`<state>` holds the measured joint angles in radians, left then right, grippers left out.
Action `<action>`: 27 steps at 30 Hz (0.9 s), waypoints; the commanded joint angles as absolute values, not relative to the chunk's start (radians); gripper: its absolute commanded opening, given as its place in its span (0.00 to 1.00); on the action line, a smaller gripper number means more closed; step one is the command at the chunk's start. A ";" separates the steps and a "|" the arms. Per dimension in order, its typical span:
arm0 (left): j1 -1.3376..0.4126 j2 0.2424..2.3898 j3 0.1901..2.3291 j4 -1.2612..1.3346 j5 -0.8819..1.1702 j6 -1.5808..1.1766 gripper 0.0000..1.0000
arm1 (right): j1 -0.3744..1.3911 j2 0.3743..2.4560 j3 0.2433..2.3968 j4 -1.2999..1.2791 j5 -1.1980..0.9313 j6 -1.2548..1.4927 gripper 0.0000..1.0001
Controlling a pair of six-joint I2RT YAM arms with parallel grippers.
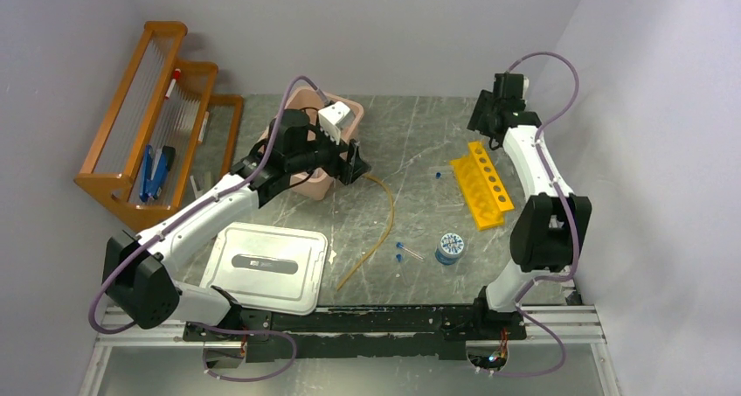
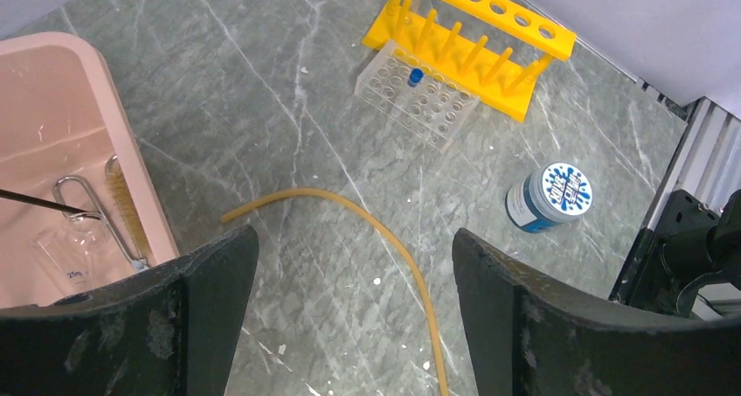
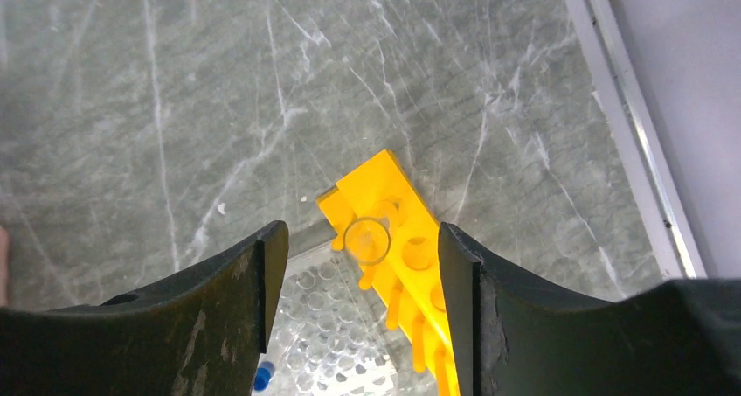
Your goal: Organize the chemistry lab equipment
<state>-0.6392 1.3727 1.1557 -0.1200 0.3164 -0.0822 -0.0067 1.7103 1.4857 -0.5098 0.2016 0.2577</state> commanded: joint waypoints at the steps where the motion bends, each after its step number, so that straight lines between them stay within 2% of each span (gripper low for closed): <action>1: -0.635 1.381 1.200 -0.128 0.276 -0.106 0.86 | -0.004 1.592 1.554 -0.550 0.217 0.284 0.68; 5: -0.637 1.391 1.196 -0.127 0.303 -0.128 0.84 | -0.003 1.522 1.561 -0.592 0.213 0.307 0.69; 8: -0.661 1.414 1.193 -0.141 0.309 -0.150 0.77 | 0.034 1.446 1.528 -0.600 0.200 0.312 0.68; 12: -0.752 1.474 1.213 -0.198 0.225 -0.156 0.67 | 0.043 1.350 1.454 -0.599 0.130 0.325 0.59; 17: -0.878 1.611 1.257 -0.254 0.071 -0.208 0.64 | 0.044 1.208 1.294 -0.546 -0.058 0.360 0.45; 20: -0.929 1.725 1.317 -0.300 0.006 -0.267 0.62 | 0.045 1.146 1.216 -0.527 -0.082 0.409 0.42; 23: -0.969 1.847 1.383 -0.365 -0.098 -0.326 0.53 | 0.046 1.102 1.159 -0.522 -0.064 0.447 0.39; 27: -0.977 1.972 1.448 -0.423 -0.116 -0.401 0.48 | 0.046 1.068 1.119 -0.540 -0.024 0.479 0.38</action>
